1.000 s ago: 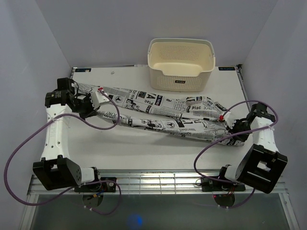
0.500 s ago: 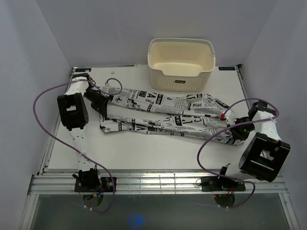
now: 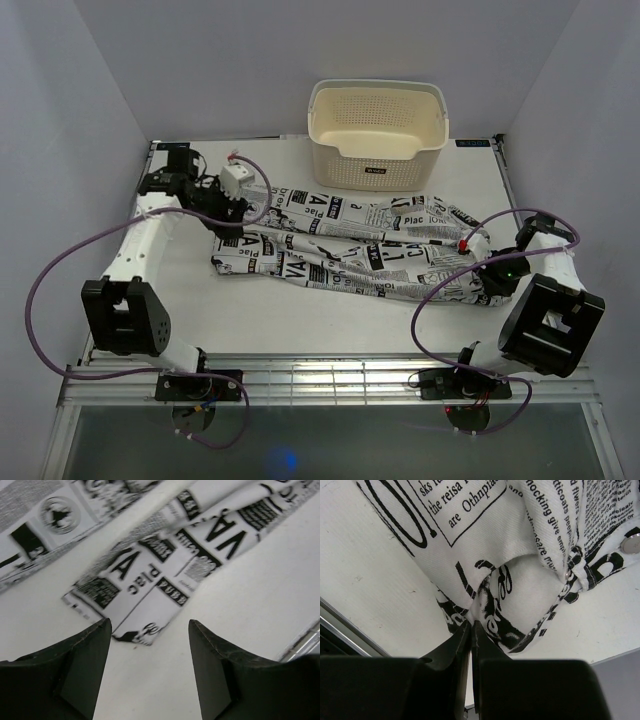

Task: Fold and stack the trousers
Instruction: Flatten the trousers out

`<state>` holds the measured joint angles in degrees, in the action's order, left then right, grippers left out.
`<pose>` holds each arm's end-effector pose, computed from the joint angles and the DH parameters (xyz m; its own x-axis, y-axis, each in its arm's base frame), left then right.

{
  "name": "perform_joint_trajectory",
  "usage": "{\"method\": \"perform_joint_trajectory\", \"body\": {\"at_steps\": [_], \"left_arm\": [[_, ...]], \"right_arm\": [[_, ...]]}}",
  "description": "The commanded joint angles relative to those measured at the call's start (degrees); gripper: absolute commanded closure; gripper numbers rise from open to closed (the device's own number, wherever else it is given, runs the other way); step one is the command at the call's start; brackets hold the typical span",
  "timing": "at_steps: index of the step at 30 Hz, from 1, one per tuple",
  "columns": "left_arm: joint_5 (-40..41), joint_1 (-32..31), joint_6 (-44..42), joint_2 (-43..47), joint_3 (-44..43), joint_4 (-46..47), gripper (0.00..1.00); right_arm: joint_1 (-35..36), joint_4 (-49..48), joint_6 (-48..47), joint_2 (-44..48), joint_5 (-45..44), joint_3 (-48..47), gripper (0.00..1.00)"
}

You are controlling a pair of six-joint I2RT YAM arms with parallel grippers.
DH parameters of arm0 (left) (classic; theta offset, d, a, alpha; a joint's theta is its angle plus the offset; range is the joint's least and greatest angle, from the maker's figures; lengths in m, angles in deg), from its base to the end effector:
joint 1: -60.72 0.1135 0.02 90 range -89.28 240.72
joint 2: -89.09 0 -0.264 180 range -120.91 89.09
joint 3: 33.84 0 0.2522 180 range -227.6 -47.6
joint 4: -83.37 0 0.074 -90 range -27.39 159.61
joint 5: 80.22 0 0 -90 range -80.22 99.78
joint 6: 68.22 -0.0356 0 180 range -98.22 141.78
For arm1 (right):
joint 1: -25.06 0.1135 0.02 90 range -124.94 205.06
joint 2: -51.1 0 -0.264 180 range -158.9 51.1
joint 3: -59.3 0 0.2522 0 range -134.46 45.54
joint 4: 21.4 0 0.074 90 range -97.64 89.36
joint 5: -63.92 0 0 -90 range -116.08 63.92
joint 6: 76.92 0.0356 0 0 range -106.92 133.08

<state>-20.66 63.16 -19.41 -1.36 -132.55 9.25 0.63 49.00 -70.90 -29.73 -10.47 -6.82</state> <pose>0.3150 -0.0046 0.3182 -0.5739 0.5438 -0.6122 0.7286 0.6804 -0.0786 0.2144 -0.0869 0.2022 -0.4705 -0.8383 -0.2756 -0.8626 0.5028 -0.0567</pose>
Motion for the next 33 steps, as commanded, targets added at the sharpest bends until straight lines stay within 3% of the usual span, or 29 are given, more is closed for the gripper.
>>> {"method": "perform_joint_trajectory", "body": {"at_steps": [1, 5, 10, 15, 22, 25, 26, 30, 33], "left_arm": [[2.6, -8.6, 5.3, 4.0, 10.9, 6.2, 0.27], [10.5, -18.8, 13.3, 4.5, 17.0, 14.1, 0.26], [15.9, -27.3, 19.7, 2.9, 20.3, 20.3, 0.28], [24.6, -29.6, 21.7, -2.4, 21.8, 22.4, 0.37], [27.2, -29.9, 21.8, -5.8, 23.1, 24.6, 0.46], [29.5, -29.9, 21.6, -6.4, 23.9, 25.1, 0.59], [29.6, -29.9, 21.2, -6.0, 24.0, 25.0, 0.70], [31.4, -28.8, 21.7, -1.2, 23.8, 22.3, 1.00], [30.5, -23.1, 21.3, 4.8, 21.9, 18.9, 1.00]], "right_arm": [[-0.3, 0.4, 0.4, 1.0, 1.3, 0.3, 0.92], [-0.3, -0.2, 0.8, 1.3, 1.0, 1.2, 0.92], [-0.3, -0.6, 0.8, 2.2, 0.6, 1.9, 0.92], [-0.3, -0.9, 0.8, 2.2, 0.5, 2.4, 0.92], [-0.3, -1.2, 0.7, 2.4, 0.0, 2.7, 0.92], [-0.3, -1.3, 0.8, 2.5, 0.1, 2.4, 0.92], [-0.3, -1.1, 0.8, 2.6, 0.1, 2.3, 0.92], [-0.3, -0.7, 0.1, 3.3, -0.8, 1.9, 0.92], [-0.4, -0.7, -1.5, 5.1, -2.3, 2.3, 0.92]]}}
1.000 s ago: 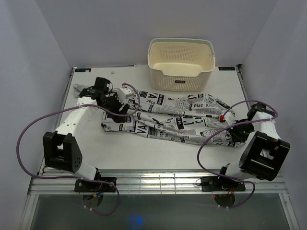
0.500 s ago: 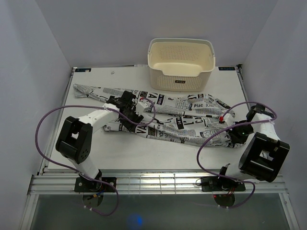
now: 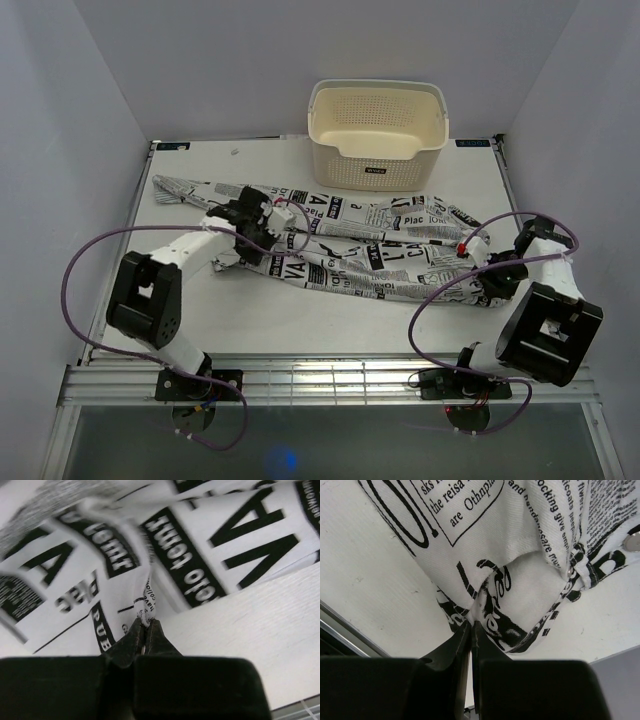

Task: Fold and stack the trousers
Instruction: Flatten the trousers out

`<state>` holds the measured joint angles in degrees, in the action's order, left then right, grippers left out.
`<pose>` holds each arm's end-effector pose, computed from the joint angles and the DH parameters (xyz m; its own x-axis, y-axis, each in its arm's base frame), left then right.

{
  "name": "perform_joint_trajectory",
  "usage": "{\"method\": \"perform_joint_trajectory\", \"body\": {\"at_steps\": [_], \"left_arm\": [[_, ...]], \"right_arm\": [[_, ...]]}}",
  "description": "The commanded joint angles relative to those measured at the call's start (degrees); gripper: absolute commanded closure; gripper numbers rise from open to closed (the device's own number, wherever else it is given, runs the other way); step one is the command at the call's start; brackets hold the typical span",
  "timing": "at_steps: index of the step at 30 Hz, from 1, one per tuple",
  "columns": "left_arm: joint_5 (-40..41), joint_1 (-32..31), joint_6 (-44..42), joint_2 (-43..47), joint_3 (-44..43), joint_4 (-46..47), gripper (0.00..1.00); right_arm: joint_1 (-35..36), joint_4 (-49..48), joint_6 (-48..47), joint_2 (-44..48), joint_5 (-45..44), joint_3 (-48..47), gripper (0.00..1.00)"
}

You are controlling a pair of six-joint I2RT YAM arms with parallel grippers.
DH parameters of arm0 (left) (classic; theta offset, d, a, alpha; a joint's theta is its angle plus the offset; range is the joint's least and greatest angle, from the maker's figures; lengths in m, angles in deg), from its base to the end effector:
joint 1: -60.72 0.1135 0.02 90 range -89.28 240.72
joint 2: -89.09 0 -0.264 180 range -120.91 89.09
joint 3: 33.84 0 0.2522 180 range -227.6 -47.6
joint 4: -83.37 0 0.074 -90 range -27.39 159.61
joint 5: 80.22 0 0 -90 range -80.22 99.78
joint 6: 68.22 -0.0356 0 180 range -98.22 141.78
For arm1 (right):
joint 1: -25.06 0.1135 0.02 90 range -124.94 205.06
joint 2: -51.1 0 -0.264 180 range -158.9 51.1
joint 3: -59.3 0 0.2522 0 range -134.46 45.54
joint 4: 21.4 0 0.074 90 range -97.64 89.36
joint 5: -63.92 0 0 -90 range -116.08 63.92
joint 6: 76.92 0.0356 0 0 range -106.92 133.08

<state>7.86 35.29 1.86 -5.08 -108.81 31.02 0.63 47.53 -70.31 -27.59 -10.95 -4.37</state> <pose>0.2813 -0.1351 0.1899 -0.6560 0.6889 -0.3084 0.7044 0.7055 0.0779 0.2071 -0.0839 0.1993 -0.4759 -0.8370 -0.2700 -0.8563 0.5110 -0.0748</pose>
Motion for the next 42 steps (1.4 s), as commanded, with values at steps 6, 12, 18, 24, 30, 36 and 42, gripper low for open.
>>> {"method": "perform_joint_trajectory", "body": {"at_steps": [6, 12, 18, 24, 30, 36, 42], "left_arm": [[-2.7, 29.3, -5.7, 16.6, -8.2, -11.4, 1.00], [-6.2, 47.6, -13.7, 20.9, -8.8, -15.8, 1.00], [-7.9, 64.6, -23.5, 23.4, -2.3, -13.4, 1.00], [-11.7, 77.0, -34.8, 23.2, 6.5, -11.0, 1.00], [-15.4, 80.4, -42.5, 24.3, 12.3, -14.0, 0.92], [-26.8, 81.0, -44.2, 26.1, 5.2, -20.7, 0.26], [-38.2, 75.5, -38.9, 21.1, -9.4, -23.1, 0.18]], "right_arm": [[-1.2, 1.6, -5.9, 6.1, -4.1, -0.8, 0.92], [-2.0, 3.5, -10.4, 8.9, -7.5, -0.2, 0.92], [-5.1, 2.9, -17.5, 12.2, -11.4, 4.3, 0.92], [-5.3, 3.9, -19.1, 13.0, -11.8, 7.4, 0.91], [-5.3, 7.5, -19.7, 15.0, -9.3, 6.9, 0.22], [-5.8, 18.8, -10.1, 7.2, 4.6, -13.8, 0.09], [-5.9, 19.5, 6.3, -6.1, 15.2, -28.9, 0.00]]}}
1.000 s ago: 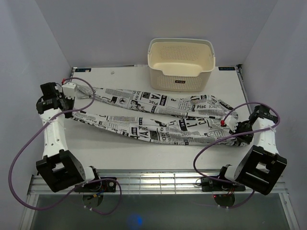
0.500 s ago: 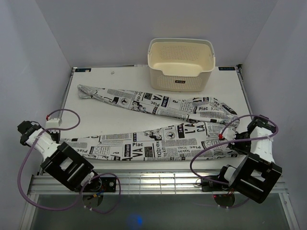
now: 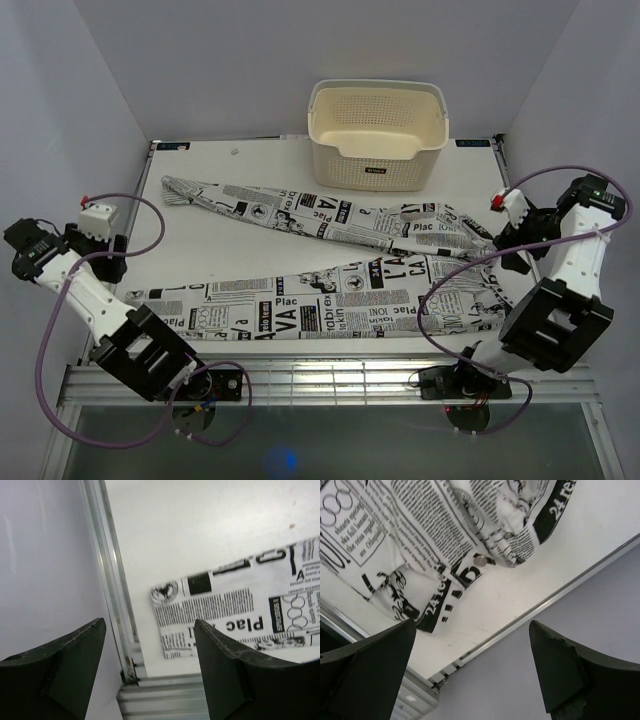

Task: Fold and stack the trousers
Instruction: Flatten the trousers out

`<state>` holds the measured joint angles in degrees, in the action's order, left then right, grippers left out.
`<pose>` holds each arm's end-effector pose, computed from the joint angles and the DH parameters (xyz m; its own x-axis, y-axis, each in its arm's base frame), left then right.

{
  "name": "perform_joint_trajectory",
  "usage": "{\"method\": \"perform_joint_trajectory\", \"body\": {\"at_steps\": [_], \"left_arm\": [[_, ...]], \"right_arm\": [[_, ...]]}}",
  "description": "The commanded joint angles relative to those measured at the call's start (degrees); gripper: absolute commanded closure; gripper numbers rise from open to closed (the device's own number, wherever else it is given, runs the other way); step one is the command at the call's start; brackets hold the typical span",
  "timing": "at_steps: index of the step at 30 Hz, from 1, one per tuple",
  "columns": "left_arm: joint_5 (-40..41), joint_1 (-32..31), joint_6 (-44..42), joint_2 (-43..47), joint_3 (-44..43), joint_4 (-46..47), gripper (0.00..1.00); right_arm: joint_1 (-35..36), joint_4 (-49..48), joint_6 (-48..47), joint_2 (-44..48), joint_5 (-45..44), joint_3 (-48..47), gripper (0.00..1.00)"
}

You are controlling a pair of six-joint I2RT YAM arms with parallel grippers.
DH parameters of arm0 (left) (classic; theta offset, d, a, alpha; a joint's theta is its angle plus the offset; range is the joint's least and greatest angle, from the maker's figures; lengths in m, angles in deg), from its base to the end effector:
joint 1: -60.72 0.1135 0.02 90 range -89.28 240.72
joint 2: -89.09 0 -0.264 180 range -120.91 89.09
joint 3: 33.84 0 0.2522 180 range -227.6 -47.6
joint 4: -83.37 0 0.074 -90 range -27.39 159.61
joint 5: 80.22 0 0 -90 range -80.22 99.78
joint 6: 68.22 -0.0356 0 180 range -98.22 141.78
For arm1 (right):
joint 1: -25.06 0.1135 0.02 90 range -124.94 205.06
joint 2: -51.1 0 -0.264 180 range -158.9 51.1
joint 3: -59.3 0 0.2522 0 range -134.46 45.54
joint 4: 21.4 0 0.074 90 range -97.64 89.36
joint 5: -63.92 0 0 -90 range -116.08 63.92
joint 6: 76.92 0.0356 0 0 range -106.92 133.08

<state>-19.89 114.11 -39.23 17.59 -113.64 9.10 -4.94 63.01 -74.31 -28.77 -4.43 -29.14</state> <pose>0.1504 0.1729 0.3044 -0.7689 0.2395 -0.5928 0.1967 0.9708 0.1371 0.2223 -0.1132 0.3071 -0.4244 -0.8271 -0.3685 -0.8212 0.5230 -0.2281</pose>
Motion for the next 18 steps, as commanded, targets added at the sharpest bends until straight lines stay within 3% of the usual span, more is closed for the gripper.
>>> {"method": "perform_joint_trajectory", "body": {"at_steps": [1, 7, 14, 18], "left_arm": [[-10.1, -7.3, 4.6, -2.7, -5.4, 0.6, 0.18], [-11.9, -18.7, 21.4, -14.7, -12.0, 12.6, 0.20], [-8.0, -32.4, 28.5, -27.4, -19.5, 21.4, 0.20], [-2.1, -38.3, 30.5, -32.2, -21.7, 25.5, 0.21]], "right_arm": [[-0.2, 3.6, 15.0, -6.4, 9.5, -7.2, 0.07], [-0.1, -10.0, 32.5, -13.5, 16.4, -11.0, 0.15], [0.3, -22.5, 51.4, -22.3, 19.0, -10.8, 0.16], [0.7, -31.0, 56.8, -23.9, 17.8, -7.5, 0.16]]}}
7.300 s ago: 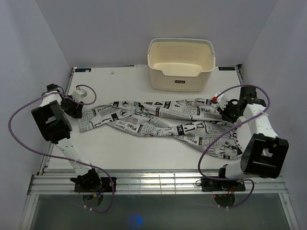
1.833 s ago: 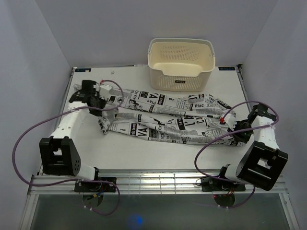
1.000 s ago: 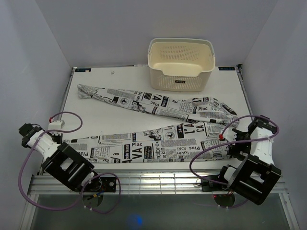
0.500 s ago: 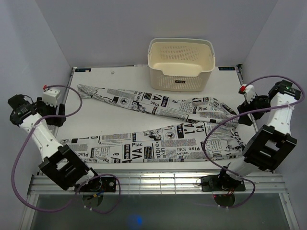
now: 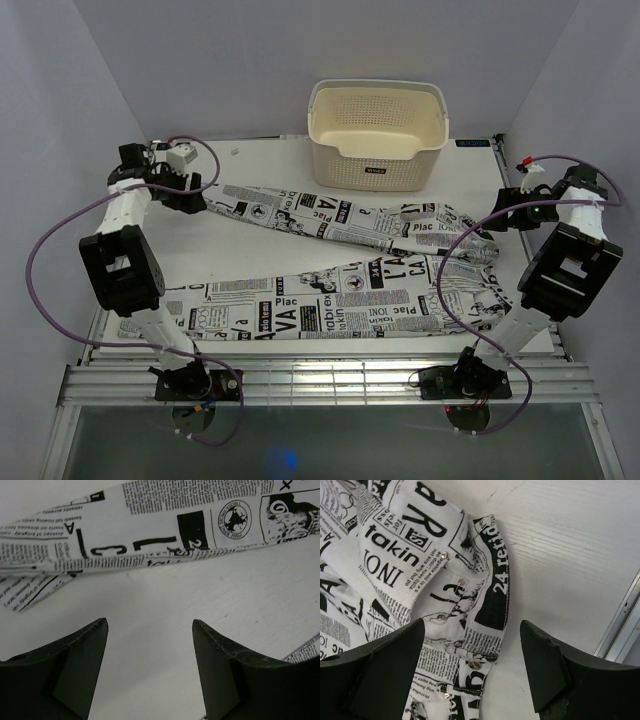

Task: Fold and stack the trousers
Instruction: Flatten the trousers out

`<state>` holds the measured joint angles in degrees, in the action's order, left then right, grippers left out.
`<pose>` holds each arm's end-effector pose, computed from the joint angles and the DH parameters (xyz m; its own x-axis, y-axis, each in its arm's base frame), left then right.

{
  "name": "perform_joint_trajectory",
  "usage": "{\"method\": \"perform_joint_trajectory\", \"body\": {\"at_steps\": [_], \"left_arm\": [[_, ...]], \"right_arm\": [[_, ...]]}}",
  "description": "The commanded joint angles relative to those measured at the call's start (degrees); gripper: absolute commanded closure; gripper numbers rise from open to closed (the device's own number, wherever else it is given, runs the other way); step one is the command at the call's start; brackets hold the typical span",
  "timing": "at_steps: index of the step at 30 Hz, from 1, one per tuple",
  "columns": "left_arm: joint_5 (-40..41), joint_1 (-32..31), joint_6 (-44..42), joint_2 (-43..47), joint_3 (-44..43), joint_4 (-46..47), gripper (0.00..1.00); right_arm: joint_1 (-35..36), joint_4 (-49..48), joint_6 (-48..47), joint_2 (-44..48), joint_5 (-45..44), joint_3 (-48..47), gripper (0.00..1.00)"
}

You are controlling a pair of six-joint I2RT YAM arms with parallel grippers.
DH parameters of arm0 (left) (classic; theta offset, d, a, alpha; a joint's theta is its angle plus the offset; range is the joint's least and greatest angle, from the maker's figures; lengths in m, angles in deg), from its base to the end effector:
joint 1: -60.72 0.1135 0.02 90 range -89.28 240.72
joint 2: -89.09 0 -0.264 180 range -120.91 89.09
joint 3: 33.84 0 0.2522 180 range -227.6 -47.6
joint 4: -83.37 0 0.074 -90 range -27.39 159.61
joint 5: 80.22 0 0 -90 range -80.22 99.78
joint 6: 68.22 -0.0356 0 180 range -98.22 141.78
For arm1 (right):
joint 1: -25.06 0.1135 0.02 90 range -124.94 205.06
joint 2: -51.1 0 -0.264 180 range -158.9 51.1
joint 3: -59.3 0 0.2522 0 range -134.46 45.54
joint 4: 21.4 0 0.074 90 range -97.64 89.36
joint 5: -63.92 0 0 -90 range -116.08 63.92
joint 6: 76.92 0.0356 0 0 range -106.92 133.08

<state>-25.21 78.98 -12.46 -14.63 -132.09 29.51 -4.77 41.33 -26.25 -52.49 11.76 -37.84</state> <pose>0.3732 0.1016 0.2572 -0.6634 0.2665 -0.6992 0.4770 0.8706 -0.1207 0.3309 -0.1646 0.2463 -0.7563 -0.1433 -0.6383 -0.3564 0.9085 0.2183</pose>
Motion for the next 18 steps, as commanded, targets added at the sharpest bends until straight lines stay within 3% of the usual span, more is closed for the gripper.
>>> {"method": "perform_joint_trajectory", "body": {"at_steps": [1, 12, 15, 16, 18], "left_arm": [[3.8, -4.5, 4.2, -1.5, -3.8, 5.7, 0.22], [13.6, -13.9, 3.4, -9.2, -1.4, 11.7, 0.20], [16.4, -15.4, 2.3, -10.1, 2.3, 12.5, 0.21], [17.5, -15.5, 2.2, -10.4, 3.3, 12.7, 0.24], [19.9, -15.5, 2.2, -10.8, 5.8, 12.3, 0.27]], "right_arm": [[1.1, -10.7, 9.0, -0.5, 0.0, 2.0, 0.18], [6.5, -20.9, 9.9, -5.4, -7.5, 8.1, 0.40], [6.8, -22.2, 10.0, -5.5, -8.6, 8.1, 0.67], [6.8, -21.9, 9.8, -5.3, -9.4, 7.8, 0.82], [6.8, -20.9, 7.8, -4.5, -10.3, 6.0, 0.92]]}}
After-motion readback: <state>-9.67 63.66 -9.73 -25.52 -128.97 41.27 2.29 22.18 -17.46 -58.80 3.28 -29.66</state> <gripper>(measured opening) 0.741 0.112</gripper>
